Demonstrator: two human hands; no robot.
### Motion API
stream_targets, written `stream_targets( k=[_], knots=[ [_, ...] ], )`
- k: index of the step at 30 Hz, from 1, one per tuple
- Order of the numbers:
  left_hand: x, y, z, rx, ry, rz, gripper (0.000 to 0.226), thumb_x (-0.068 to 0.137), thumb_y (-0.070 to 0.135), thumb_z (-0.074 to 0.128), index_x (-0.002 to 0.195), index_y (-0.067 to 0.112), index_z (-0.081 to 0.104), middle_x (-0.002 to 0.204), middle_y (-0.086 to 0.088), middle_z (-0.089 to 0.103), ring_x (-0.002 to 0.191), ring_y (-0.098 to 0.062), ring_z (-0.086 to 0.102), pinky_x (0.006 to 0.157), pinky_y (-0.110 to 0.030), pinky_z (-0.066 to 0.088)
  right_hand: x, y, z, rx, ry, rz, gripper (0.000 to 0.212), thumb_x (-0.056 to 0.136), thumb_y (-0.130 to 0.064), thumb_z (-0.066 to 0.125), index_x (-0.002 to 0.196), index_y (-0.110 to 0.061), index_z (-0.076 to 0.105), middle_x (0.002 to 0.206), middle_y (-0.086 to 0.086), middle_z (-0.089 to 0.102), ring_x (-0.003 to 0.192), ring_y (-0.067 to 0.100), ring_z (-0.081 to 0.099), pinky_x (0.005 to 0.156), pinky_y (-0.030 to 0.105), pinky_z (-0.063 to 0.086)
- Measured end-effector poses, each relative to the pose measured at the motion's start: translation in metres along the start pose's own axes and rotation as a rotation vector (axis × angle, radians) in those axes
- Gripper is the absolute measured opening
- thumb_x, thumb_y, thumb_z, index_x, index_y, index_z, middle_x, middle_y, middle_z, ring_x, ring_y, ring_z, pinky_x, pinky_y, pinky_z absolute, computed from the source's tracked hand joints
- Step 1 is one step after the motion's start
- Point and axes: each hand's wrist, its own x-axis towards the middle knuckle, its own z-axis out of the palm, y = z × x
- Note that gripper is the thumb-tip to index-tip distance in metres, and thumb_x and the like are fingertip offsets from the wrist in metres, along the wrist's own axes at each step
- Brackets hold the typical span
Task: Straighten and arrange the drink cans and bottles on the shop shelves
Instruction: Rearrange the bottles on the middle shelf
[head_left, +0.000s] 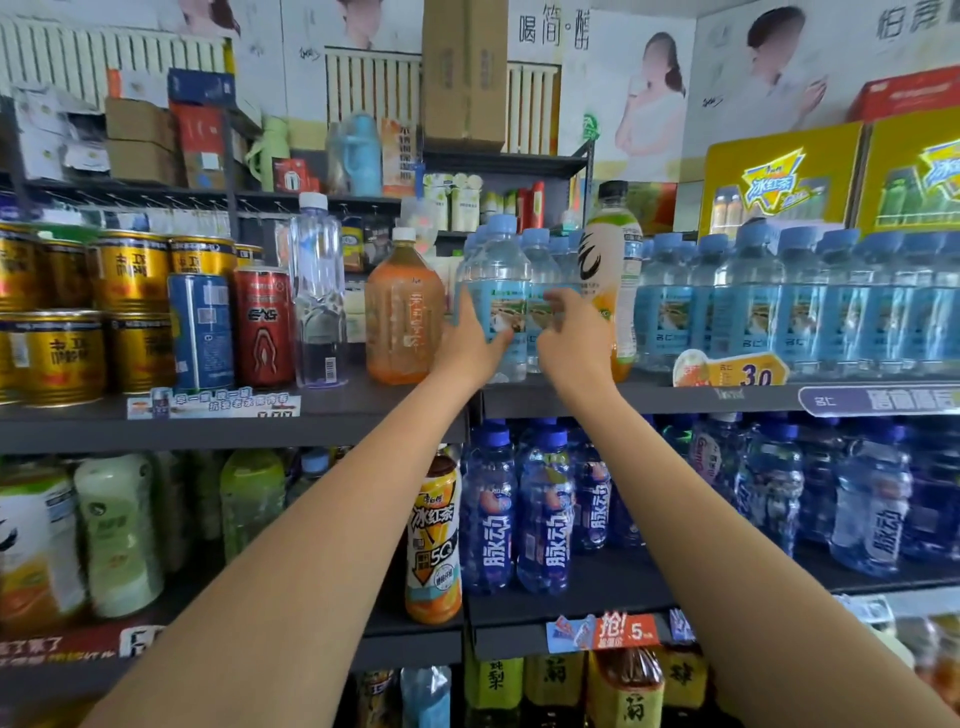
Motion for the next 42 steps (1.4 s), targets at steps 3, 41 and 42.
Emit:
stream_targets(
  k=[3,41,42],
  knots=[
    [-0.001,-0.001,0.001,-0.069,-0.119,-0.049,0.068,0.094,0.034,0.047,0.148,0.018,0.009,0.143,-0.008,0.042,0.125,-0.028,0.046,0.105,-0.047,0.039,0.013,0.016,-0.015,-0.072,0.263,-0.033,0.046,0.089,0.001,0.048,0.133,-0.005,0.036,0.138,0.016,0.032,0.123,0.029,0.034,0.092,0.025,0.035],
    [-0.297,-0.154,-0.446,-0.325,0.764,-0.176,0.028,0.097,0.011,0.035,0.082,0.013,0.058,0.083,-0.002,0.058,0.079,-0.012,0.054,0.072,-0.021,0.043,-0.288,-0.363,0.269,0.392,-0.318,-0.363,0.082,0.067,-0.043,0.074,0.131,-0.011,0.036,0.124,0.014,0.043,0.119,0.032,0.041,0.096,0.043,0.04],
    [-0.31,-0.164,-0.467,-0.357,0.793,-0.208,0.028,0.098,0.013,0.033,0.081,0.012,0.056,0.083,-0.003,0.059,0.08,-0.015,0.055,0.072,-0.023,0.044,-0.304,-0.377,0.285,0.355,-0.362,-0.396,0.082,0.068,-0.043,0.073,0.133,-0.013,0.034,0.126,0.013,0.041,0.121,0.032,0.039,0.097,0.043,0.038]
  ],
)
